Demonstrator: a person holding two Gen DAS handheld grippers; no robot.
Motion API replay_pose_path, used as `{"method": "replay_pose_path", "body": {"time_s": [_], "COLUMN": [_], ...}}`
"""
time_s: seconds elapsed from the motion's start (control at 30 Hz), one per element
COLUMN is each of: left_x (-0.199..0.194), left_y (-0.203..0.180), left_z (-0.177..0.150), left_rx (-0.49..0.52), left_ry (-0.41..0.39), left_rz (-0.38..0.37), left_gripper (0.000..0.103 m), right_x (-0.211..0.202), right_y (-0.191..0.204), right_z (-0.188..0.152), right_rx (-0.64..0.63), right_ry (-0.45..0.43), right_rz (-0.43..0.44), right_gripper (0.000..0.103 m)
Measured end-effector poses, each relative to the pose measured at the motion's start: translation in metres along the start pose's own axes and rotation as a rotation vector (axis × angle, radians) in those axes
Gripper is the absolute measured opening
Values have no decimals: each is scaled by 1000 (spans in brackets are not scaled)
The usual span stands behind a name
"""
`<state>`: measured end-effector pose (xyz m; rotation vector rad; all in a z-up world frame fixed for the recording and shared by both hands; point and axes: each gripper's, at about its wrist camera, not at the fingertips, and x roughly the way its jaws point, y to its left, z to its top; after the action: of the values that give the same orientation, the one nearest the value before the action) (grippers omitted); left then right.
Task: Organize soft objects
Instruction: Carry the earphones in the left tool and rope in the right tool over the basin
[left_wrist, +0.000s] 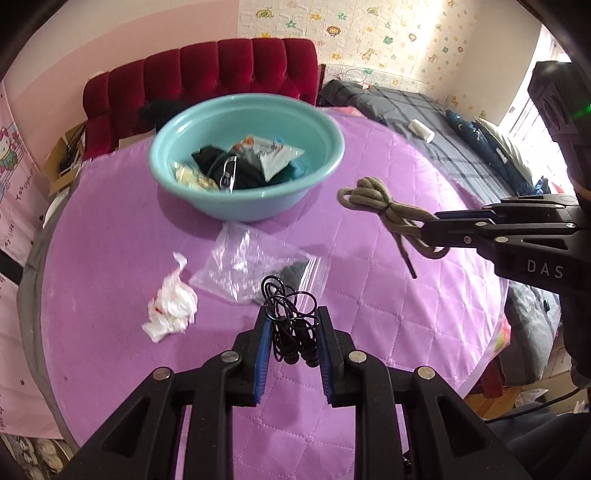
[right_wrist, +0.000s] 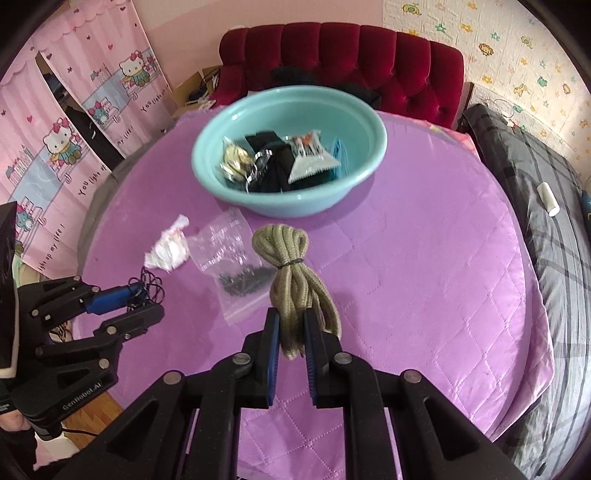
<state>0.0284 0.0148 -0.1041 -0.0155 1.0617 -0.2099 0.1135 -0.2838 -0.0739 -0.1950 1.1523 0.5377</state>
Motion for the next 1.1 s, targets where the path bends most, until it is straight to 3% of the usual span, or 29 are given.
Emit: {"method": "replay_pose_path", "body": {"time_s": [0.47, 1.1], "left_x": [-14, 56], "left_y": [6, 49], "left_z": [65, 151], "left_rx": [54, 68], "left_ry": [-63, -42], "left_rz": [-6, 30], "left_gripper": [25, 25], "right_x": [-20, 43], "right_y": [4, -13], "right_z": [66, 165], "right_rx": [-39, -35], "right_ry": [-83, -80], "right_rz": [9, 8], "right_gripper": [12, 12]}}
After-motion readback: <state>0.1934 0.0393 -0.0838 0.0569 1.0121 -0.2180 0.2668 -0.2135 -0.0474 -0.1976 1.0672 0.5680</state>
